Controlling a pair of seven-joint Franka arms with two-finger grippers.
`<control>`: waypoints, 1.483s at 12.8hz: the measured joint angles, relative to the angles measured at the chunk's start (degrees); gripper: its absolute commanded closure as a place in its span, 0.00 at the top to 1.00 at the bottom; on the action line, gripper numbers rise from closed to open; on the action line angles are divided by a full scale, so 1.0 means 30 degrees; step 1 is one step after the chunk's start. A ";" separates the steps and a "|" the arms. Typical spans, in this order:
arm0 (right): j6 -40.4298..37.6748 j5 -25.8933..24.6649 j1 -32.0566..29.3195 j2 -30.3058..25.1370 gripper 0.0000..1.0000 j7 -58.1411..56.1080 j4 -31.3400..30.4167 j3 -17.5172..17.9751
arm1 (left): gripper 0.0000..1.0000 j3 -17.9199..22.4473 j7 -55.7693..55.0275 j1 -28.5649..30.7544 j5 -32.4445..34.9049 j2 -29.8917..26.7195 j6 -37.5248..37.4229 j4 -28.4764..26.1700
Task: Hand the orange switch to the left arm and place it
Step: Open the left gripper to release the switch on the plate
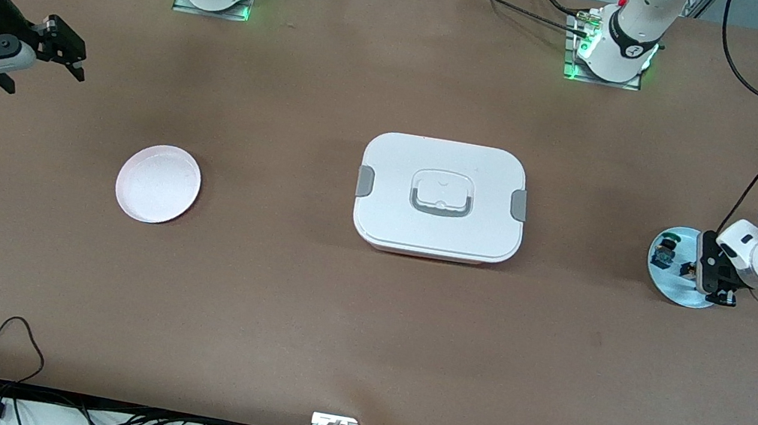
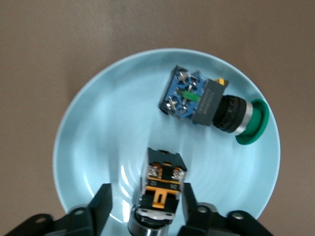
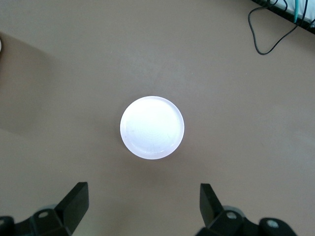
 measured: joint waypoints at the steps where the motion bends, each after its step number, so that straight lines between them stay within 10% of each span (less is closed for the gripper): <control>1: 0.0019 -0.0001 0.0014 0.0116 1.00 0.0000 0.0013 0.0003 | 1.00 -0.0247 -0.0006 -0.0004 0.0000 -0.0062 -0.0019 0.0067; 9: 0.0210 0.0046 0.0591 0.1141 1.00 0.3218 0.0150 0.0245 | 1.00 -0.3603 -0.2619 0.0285 -0.2474 -0.1231 -0.9062 0.3548; 19: 0.0164 0.0121 0.0872 0.1139 1.00 0.5411 0.0288 0.0268 | 1.00 -0.8187 -1.9913 -0.1288 -0.5290 -0.1456 -1.9509 0.9725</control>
